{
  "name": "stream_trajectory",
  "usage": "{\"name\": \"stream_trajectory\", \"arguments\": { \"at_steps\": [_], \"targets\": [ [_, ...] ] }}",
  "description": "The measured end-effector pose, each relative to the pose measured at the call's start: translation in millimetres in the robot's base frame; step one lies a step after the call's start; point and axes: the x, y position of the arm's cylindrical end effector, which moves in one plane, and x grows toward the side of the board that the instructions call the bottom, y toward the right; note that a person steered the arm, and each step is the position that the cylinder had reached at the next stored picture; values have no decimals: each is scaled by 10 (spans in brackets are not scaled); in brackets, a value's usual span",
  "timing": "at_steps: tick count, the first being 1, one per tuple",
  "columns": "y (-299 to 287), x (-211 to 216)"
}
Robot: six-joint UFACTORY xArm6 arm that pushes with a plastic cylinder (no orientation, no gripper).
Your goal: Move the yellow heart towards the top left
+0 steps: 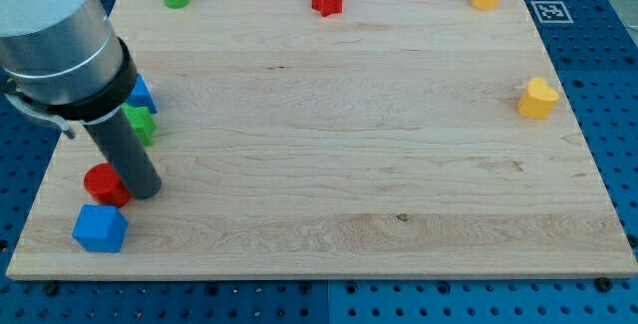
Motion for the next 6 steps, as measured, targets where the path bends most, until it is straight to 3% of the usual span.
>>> {"name": "stream_trajectory", "arguments": {
  "at_steps": [1,4,6],
  "targets": [
    [476,-83],
    [3137,-342],
    [4616,-382]
  ]
}}
